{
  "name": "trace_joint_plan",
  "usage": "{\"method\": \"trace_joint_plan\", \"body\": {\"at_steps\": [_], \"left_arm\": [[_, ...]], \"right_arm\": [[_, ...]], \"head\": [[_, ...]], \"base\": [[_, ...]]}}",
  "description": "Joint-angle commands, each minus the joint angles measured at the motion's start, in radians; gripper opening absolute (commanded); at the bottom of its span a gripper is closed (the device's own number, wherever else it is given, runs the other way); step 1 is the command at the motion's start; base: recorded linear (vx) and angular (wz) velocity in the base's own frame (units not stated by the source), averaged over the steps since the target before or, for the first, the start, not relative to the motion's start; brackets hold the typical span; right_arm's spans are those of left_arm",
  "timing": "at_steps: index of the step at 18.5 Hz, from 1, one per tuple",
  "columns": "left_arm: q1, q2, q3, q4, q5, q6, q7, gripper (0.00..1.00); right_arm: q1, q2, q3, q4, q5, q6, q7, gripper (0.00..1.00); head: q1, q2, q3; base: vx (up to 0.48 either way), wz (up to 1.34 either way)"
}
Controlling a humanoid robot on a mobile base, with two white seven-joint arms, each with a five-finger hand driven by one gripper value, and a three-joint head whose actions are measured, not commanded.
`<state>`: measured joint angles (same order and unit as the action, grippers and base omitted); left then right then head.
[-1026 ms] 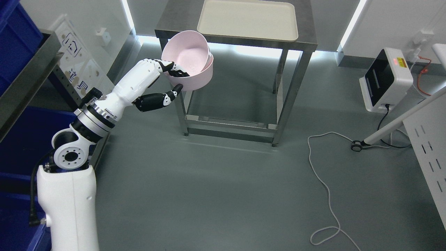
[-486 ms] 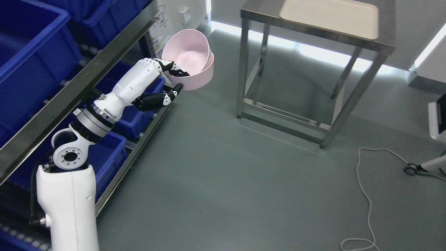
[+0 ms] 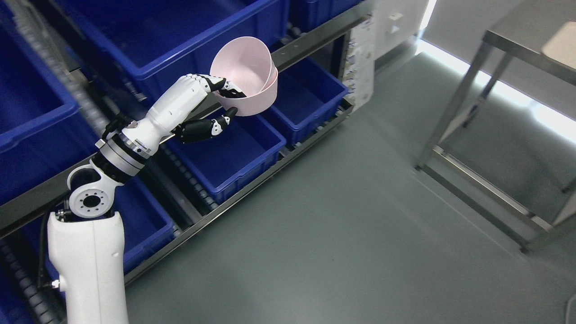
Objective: Stack pink IKEA bowls on left shelf middle
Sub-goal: 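Hold the stacked bowls while turning toward the blue bin shelf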
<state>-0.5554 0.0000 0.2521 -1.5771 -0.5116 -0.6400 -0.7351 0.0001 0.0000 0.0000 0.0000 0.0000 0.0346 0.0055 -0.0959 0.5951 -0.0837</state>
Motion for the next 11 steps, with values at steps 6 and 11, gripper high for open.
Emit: {"method": "trace_joint_plan", "body": {"at_steps": [6, 11], "left_arm": [[-0.179, 0.017, -0.027, 0.002, -0.011, 0.083, 0.005, 0.04], [-0.28, 0.04, -0.03, 0.129, -0.122, 0.121, 0.006, 0.04]], "right_arm": [[0.029, -0.017, -0.011, -0.034, 0.0, 0.001, 0.001, 1.0], [0.029, -0.017, -0.011, -0.034, 0.0, 0.001, 0.001, 1.0]], "head": [[0.0, 0.0, 0.0], [0.0, 0.0, 0.0]], "base": [[-0.102, 0.82], [-0.057, 0.59]]}}
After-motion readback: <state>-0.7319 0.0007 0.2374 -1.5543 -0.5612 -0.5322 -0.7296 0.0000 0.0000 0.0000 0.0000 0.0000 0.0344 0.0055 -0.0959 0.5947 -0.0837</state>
